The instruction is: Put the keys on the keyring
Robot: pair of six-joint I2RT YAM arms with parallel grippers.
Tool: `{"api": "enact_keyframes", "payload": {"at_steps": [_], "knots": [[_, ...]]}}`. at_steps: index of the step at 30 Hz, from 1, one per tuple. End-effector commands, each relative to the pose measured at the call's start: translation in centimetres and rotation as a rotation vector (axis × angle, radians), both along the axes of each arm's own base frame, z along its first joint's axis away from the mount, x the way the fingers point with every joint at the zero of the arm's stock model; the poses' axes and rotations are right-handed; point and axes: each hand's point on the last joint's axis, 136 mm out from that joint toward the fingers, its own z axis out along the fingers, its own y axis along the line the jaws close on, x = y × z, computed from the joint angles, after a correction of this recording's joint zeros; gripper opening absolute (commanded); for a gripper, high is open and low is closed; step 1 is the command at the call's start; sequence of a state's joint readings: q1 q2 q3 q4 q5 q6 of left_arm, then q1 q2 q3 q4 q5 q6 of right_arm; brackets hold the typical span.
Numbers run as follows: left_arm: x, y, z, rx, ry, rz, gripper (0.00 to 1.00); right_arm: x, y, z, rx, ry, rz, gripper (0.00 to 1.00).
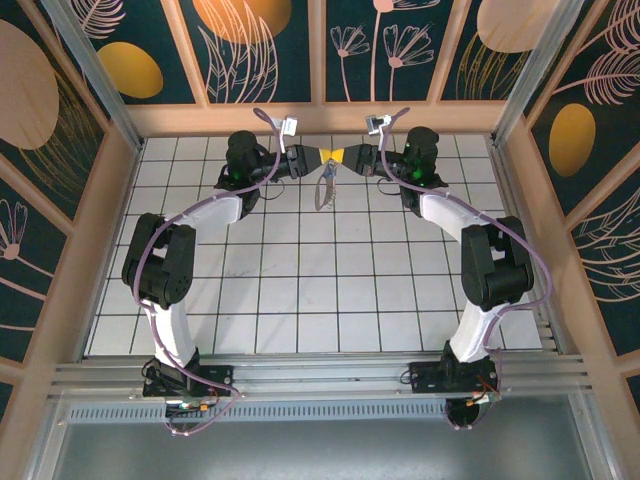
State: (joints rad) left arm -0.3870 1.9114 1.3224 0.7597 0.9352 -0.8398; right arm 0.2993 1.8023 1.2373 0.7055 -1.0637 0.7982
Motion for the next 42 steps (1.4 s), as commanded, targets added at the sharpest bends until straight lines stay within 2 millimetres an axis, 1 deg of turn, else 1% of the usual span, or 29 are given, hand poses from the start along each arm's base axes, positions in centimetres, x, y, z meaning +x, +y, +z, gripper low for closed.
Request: {"api": "enact_keyframes", "payload": {"at_steps": [1,9,13,14,18,20,23,25,28,30,33,35,36,37,42], "knots": [[-0.6,-0.8,0.7,-0.013,-0.031,-0.032,0.19,-0.2,0.5,1.6,0.019,-0.065,0.015,0.0],[-1.4,-1.5,1.1,-0.019,-0.041,-0.055,0.01,-0.3,0.4,1.8,0.018,-0.066,0.01,0.0],[-2.2,-1.7,1.5,-0.036,-0.05,-0.056,0.0,-0.6,0.1,2.4,0.02,-0.077,-0.009,0.0],[-2.3,-1.7,1.5,-0.038,-0.053,-0.048,0.0,-0.7,0.0,2.6,0.02,-0.08,-0.016,0.02],[-2.5,-0.9,2.1,-0.067,-0.05,0.009,0.0,-1.3,-1.2,3.8,0.016,-0.111,-0.071,0.34],[-2.7,-0.5,2.5,-0.092,-0.046,0.03,0.0,-1.7,-2.1,4.2,0.01,-0.126,-0.108,0.42],[-3.3,0.0,3.4,-0.137,-0.041,0.046,0.0,-2.3,-3.7,4.6,-0.003,-0.146,-0.183,0.46],[-3.7,0.3,3.9,-0.16,-0.041,0.048,0.0,-2.7,-4.5,4.3,-0.022,-0.153,-0.244,0.48],[-4.3,0.6,4.7,-0.187,-0.042,0.054,0.0,-3.5,-5.6,3.3,-0.044,-0.156,-0.324,0.5],[-4.7,0.8,5.3,-0.203,-0.043,0.06,0.0,-3.9,-6.3,2.2,-0.058,-0.152,-0.384,0.51],[-5.4,1.0,6.1,-0.22,-0.051,0.066,0.0,-4.8,-6.7,0.8,-0.068,-0.155,-0.436,0.52],[-5.5,0.9,6.1,-0.222,-0.044,0.064,0.0,-5.4,-6.5,0.1,-0.084,-0.17,-0.458,0.53],[-6.0,1.1,7.0,-0.232,-0.06,0.061,0.0,-5.7,-6.2,-0.3,-0.098,-0.179,-0.466,0.53],[-6.4,1.2,7.5,-0.238,-0.069,0.059,0.0,-5.9,-6.0,-0.6,-0.114,-0.189,-0.473,0.53],[-6.9,1.2,8.0,-0.242,-0.076,0.059,0.0,-7.2,-3.6,-1.6,-0.186,-0.25,-0.471,0.54]]}}
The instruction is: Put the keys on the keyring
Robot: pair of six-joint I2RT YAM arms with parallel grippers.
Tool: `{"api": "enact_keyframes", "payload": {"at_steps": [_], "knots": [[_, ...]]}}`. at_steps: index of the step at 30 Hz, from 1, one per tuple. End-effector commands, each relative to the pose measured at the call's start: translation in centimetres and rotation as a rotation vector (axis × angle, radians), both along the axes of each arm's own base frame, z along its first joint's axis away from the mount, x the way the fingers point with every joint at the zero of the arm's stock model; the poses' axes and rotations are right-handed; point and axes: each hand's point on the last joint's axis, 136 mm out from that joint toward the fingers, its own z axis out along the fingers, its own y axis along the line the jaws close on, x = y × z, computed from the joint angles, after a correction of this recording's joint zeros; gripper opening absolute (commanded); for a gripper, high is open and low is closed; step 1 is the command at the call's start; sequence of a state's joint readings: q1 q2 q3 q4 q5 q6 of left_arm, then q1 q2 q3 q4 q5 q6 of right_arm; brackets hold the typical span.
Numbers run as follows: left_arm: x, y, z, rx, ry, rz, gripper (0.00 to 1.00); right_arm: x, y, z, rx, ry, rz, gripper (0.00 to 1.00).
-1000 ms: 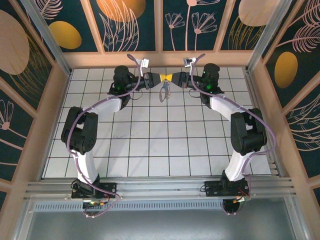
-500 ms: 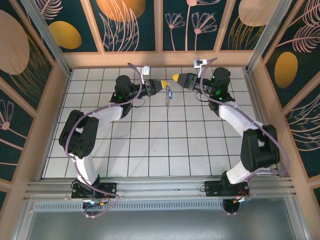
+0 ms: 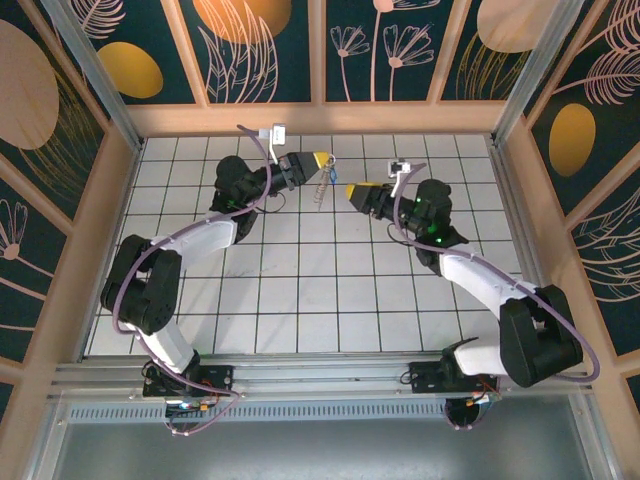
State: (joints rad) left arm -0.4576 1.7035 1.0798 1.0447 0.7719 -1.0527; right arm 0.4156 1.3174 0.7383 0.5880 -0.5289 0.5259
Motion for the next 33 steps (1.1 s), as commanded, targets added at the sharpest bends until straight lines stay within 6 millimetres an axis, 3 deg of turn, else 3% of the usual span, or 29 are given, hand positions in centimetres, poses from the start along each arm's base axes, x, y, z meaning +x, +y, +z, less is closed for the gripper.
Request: {"api": "enact_keyframes", "payload": {"at_steps": [1,8,27,33], "knots": [[-1.3,0.5,2.6,-0.048,-0.066,0.006,0.0,-0.5,0.6,1.5,-0.053,-0.122,-0.048,0.55],[-1.7,0.4,2.9,-0.049,-0.072,0.0,0.0,-0.7,2.0,2.0,-0.082,-0.154,-0.052,0.56],[-2.0,-0.1,3.0,-0.047,-0.075,-0.007,0.0,0.3,2.7,5.3,-0.084,-0.224,-0.067,0.56],[-2.2,-0.2,3.0,-0.045,-0.077,-0.007,0.0,0.8,3.0,5.4,-0.104,-0.231,-0.062,0.52]]}}
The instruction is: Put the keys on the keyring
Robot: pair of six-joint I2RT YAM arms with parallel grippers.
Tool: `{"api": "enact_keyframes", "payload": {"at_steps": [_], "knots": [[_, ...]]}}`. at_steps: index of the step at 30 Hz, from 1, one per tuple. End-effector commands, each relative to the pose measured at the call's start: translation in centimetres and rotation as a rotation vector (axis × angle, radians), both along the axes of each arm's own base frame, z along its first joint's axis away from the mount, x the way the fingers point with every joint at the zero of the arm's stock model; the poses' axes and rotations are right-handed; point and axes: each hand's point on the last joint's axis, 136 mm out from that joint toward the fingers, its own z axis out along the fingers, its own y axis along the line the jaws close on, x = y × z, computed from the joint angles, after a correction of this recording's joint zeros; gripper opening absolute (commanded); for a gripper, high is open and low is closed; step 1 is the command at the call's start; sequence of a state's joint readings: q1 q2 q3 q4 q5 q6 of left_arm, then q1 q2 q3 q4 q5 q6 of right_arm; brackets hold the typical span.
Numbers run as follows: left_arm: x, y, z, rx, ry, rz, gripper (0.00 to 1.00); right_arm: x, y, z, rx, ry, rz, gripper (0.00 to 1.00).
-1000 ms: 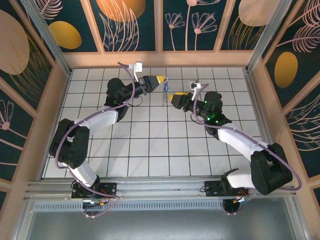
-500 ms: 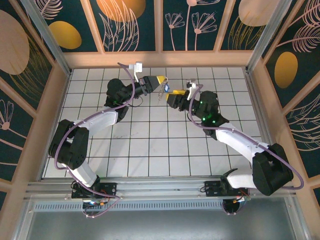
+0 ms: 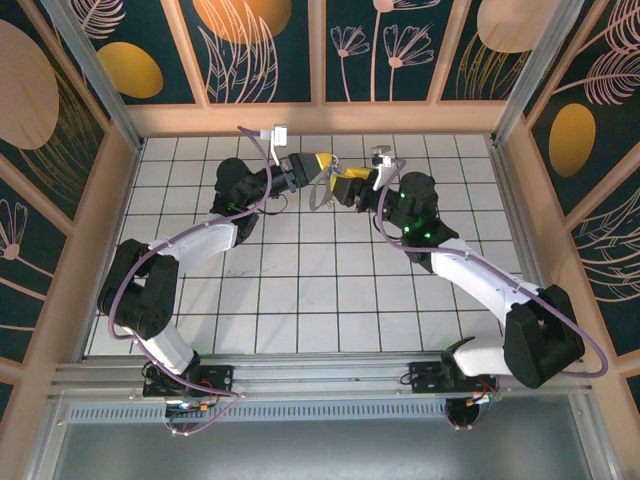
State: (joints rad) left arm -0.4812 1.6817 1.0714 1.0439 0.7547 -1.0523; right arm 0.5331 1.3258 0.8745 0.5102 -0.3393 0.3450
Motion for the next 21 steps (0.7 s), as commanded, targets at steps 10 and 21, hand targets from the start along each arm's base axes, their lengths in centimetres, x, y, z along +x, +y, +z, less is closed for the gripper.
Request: {"api": "enact_keyframes", "payload": {"at_steps": [10,21], "knots": [[-1.0,0.2,2.2,-0.032,-0.068,0.007,0.0,-0.5,0.5,0.8,-0.024,-0.046,0.029,0.15],[-0.9,0.3,2.3,-0.043,-0.073,0.019,0.0,-2.1,1.6,-0.2,-0.024,-0.029,0.094,0.0]]}}
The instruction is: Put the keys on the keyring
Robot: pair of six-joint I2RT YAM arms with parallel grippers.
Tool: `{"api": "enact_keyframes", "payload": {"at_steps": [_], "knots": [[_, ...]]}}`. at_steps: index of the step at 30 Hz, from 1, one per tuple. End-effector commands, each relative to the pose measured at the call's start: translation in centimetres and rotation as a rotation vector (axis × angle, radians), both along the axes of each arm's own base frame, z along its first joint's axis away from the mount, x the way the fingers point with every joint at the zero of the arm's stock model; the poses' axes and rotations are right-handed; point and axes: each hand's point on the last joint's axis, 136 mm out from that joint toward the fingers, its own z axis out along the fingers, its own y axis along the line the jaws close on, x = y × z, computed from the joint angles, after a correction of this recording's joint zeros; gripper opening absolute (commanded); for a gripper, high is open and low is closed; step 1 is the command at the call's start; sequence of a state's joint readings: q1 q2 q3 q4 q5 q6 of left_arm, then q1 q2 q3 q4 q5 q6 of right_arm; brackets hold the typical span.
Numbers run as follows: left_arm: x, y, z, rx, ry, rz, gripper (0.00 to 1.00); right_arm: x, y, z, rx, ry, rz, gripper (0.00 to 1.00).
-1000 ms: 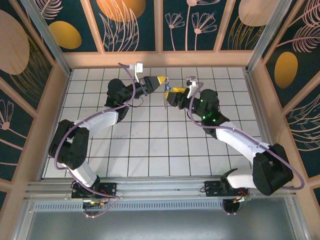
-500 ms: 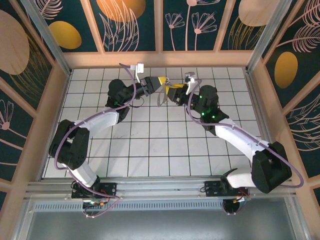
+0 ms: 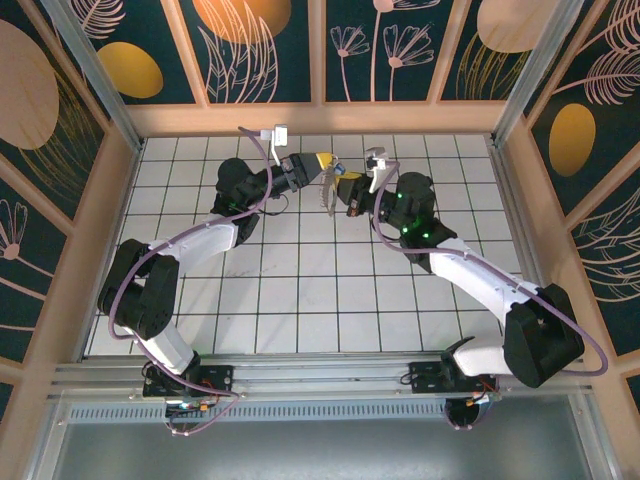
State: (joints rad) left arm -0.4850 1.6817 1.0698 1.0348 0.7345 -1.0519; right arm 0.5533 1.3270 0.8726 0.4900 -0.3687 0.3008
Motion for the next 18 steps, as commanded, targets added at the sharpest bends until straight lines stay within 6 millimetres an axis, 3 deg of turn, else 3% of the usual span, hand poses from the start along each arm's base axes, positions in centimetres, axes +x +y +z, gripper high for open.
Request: {"api": "enact_keyframes", "payload": {"at_steps": [1,8,18], "knots": [[-1.2,0.4,2.4,-0.042,-0.085,0.002,0.0,-1.2,0.9,0.4,0.015,-0.013,0.058,0.0],[-1.3,0.3,2.2,-0.041,-0.084,0.002,0.0,-1.7,3.6,-0.3,-0.034,0.002,0.15,0.0],[-1.3,0.3,2.1,-0.038,-0.086,0.002,0.0,-1.0,3.0,-0.4,-0.04,-0.003,0.107,0.0]]}}
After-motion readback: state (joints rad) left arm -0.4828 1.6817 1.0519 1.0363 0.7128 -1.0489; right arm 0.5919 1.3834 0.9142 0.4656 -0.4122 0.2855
